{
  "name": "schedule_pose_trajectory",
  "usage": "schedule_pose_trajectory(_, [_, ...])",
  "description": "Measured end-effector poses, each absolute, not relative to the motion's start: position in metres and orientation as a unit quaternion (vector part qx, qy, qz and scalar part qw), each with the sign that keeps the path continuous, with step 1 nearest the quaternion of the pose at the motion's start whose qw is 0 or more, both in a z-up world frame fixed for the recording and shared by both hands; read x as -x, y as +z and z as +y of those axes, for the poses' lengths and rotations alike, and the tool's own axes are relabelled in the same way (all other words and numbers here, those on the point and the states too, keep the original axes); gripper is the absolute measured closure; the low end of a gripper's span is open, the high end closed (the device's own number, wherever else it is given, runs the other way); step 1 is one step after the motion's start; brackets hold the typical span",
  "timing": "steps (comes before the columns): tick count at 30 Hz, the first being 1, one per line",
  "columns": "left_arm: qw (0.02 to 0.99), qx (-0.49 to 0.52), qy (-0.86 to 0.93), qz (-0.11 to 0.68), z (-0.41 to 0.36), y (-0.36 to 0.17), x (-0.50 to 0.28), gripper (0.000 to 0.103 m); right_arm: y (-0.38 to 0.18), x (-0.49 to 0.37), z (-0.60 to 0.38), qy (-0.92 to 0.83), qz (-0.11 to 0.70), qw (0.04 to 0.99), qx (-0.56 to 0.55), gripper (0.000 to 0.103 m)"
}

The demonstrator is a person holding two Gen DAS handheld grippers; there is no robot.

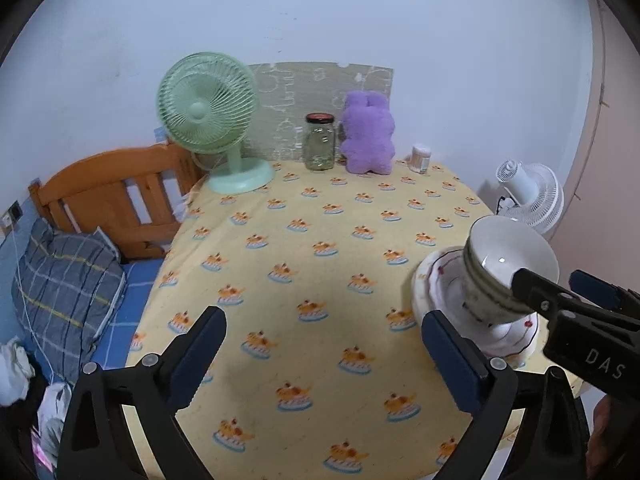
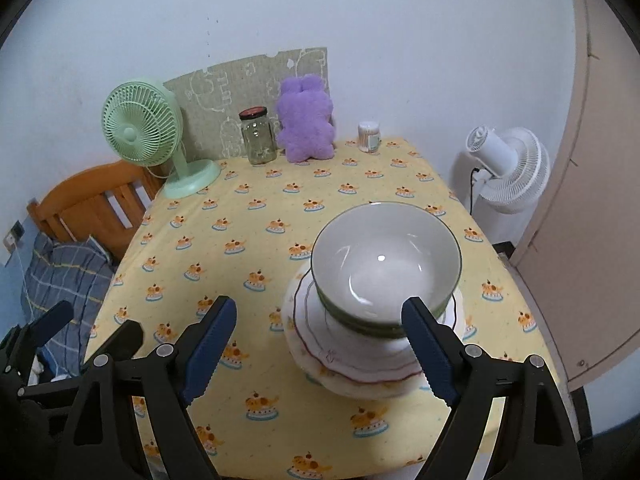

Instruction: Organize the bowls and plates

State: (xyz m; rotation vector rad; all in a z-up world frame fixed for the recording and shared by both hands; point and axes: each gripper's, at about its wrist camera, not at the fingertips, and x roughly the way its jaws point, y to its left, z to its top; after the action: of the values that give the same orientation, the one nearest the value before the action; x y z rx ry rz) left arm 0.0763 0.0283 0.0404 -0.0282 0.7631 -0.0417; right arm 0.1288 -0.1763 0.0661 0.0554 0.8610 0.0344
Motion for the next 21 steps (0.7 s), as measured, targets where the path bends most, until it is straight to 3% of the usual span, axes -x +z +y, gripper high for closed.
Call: schedule_pose_trajectory(21, [0.935,0.05,0.012,0.35,0.035,0.034,-0.004,0.002,0.06,-0.055,-0.177,0.038,0.385,0.922,-0.011,0.014])
